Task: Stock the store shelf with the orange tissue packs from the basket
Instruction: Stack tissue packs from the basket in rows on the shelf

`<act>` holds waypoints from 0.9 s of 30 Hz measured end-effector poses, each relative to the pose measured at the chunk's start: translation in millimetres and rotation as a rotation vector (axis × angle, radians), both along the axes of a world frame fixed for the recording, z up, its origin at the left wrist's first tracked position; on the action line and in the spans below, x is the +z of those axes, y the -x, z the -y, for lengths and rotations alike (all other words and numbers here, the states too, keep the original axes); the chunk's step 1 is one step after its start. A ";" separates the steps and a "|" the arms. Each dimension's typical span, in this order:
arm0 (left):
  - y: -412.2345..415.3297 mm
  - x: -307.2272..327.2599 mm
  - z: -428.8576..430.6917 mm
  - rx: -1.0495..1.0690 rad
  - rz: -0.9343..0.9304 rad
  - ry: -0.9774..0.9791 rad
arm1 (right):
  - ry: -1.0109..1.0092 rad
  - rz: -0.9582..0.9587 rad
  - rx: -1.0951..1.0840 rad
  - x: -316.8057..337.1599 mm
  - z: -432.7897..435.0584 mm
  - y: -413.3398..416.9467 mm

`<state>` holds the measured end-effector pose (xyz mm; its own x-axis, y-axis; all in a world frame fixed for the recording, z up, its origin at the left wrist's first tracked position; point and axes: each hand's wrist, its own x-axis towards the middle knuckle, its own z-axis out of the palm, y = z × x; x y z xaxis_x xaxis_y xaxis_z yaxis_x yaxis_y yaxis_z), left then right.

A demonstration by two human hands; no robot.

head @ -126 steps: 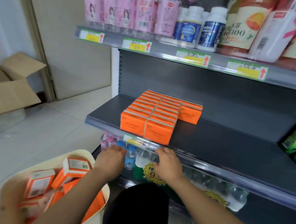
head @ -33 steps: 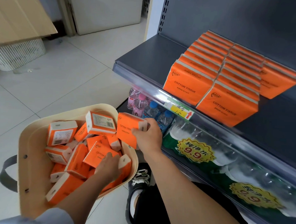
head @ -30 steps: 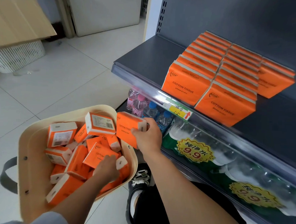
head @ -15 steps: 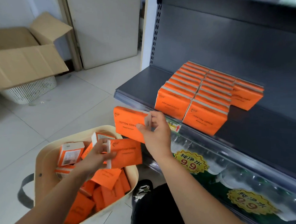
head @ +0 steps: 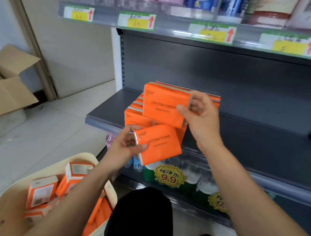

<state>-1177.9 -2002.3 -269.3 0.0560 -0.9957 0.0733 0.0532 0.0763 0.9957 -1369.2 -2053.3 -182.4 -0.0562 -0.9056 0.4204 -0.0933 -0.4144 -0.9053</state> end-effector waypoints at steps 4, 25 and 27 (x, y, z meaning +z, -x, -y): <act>39.7 6.1 21.1 -0.067 0.149 0.029 | -0.009 0.051 -0.104 3.5 21.6 51.5; 116.3 -8.1 81.4 -0.134 0.552 0.284 | -0.315 -0.270 -0.400 -97.9 149.7 138.8; 114.1 -4.7 84.1 -0.133 0.554 0.297 | -0.308 -0.276 -0.385 -100.9 159.9 137.7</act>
